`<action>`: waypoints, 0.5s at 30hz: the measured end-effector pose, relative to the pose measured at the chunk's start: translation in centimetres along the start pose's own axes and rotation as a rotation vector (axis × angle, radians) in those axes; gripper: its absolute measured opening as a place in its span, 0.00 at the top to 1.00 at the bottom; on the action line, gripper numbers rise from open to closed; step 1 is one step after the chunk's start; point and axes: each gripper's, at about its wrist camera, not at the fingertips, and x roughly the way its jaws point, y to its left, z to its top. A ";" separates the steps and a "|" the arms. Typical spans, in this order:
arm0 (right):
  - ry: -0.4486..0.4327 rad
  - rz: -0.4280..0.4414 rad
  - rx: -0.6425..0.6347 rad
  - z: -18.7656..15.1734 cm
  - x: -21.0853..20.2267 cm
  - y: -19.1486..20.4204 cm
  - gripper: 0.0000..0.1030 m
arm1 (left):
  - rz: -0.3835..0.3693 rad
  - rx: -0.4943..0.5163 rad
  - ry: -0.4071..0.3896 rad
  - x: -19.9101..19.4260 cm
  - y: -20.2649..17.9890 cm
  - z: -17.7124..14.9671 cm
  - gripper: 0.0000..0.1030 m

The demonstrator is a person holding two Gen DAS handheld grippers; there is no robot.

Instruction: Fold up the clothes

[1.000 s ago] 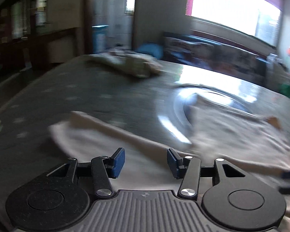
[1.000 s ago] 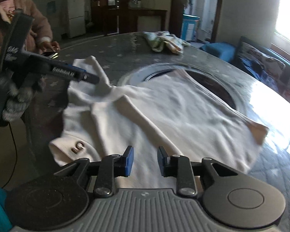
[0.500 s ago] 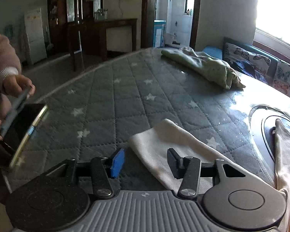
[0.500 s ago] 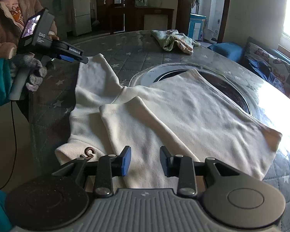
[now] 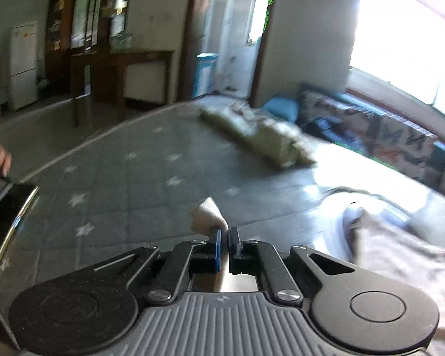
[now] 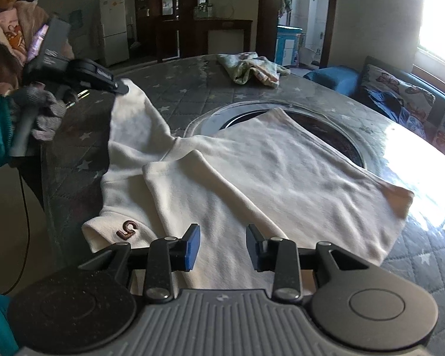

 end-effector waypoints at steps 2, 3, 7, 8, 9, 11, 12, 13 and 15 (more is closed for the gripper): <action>-0.006 -0.007 0.010 -0.2 -0.3 -0.3 0.67 | -0.059 0.018 -0.022 -1.4 -1.6 0.5 0.95; -0.009 -0.010 0.014 -0.3 -0.5 -0.4 0.67 | -0.088 0.028 -0.032 -2.1 -2.4 0.7 0.95; -0.031 -0.022 0.030 -0.6 -1.4 -0.8 0.67 | -0.205 0.069 -0.058 -4.6 -5.8 1.4 0.95; -0.037 -0.026 0.034 -0.7 -1.7 -1.0 0.67 | -0.233 0.076 -0.061 -5.1 -6.5 1.4 0.95; -0.042 -0.029 0.039 -0.8 -1.9 -1.1 0.67 | -0.262 0.082 -0.064 -5.6 -7.3 1.5 0.95; -0.053 -0.035 0.049 -1.0 -2.4 -1.4 0.67 | -0.323 0.092 -0.067 -6.6 -8.8 1.6 0.95; -0.058 -0.040 0.054 -1.1 -2.6 -1.6 0.67 | -0.355 0.097 -0.067 -7.1 -9.6 1.6 0.95; -0.063 -0.044 0.058 -1.2 -2.9 -1.7 0.67 | -0.387 0.103 -0.065 -7.5 -10.3 1.4 0.95; -0.071 -0.052 0.071 -1.5 -3.3 -2.1 0.67 | -0.449 0.122 -0.055 -8.3 -12.0 1.0 0.95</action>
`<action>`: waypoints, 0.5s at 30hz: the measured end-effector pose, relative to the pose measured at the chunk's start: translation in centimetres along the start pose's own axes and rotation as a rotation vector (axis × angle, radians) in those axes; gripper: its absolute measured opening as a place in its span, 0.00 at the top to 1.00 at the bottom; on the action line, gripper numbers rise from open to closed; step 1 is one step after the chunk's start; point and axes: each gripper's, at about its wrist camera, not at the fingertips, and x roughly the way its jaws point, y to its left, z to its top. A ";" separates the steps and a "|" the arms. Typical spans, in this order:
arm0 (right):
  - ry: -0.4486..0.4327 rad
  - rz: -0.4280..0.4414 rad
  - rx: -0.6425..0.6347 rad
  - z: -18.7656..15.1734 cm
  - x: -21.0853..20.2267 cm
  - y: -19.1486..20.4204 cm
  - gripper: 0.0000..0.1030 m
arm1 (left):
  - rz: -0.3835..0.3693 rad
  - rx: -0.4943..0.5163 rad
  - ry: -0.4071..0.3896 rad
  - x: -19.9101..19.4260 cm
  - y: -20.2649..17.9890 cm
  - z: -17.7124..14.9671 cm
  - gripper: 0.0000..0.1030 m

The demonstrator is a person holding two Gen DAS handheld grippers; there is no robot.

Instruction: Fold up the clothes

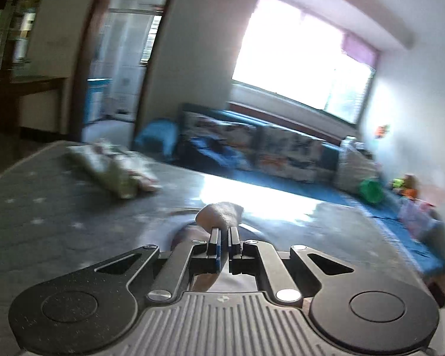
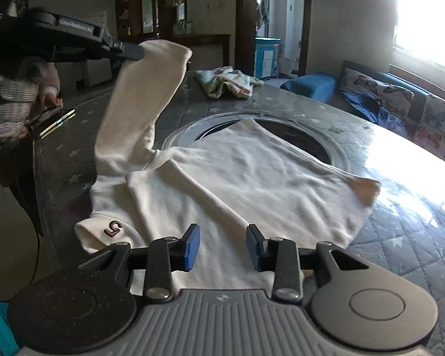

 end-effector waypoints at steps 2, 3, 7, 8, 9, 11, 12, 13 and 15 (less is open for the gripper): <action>-0.010 -0.012 0.017 -0.3 -0.5 -0.5 0.67 | -0.057 0.019 0.017 0.3 -1.7 -0.5 0.95; -0.015 -0.019 0.025 -0.4 -0.8 -0.8 0.67 | -0.088 0.028 0.031 0.6 -2.5 -0.9 0.95; -0.025 -0.053 0.059 -1.0 -1.7 -1.9 0.67 | -0.182 0.074 0.095 1.9 -5.4 -3.1 0.95; -0.027 -0.062 0.068 -1.1 -2.0 -2.2 0.67 | -0.201 0.083 0.114 2.2 -5.9 -3.7 0.95; -0.029 -0.072 0.077 -1.3 -2.2 -2.5 0.67 | -0.220 0.091 0.133 2.6 -6.3 -4.3 0.95; -0.033 -0.091 0.091 -1.5 -2.7 -3.1 0.67 | -0.253 0.106 0.174 3.1 -7.0 -5.6 0.95; -0.035 -0.101 0.097 -1.6 -2.9 -3.3 0.67 | -0.265 0.118 0.192 3.3 -7.4 -6.2 0.95; -0.036 -0.110 0.103 -1.7 -3.1 -3.6 0.67 | -0.274 0.128 0.209 3.5 -7.7 -6.9 0.95; -0.040 -0.131 0.116 -1.7 -3.4 -4.0 0.67 | -0.289 0.140 0.240 3.6 -7.9 -8.0 0.92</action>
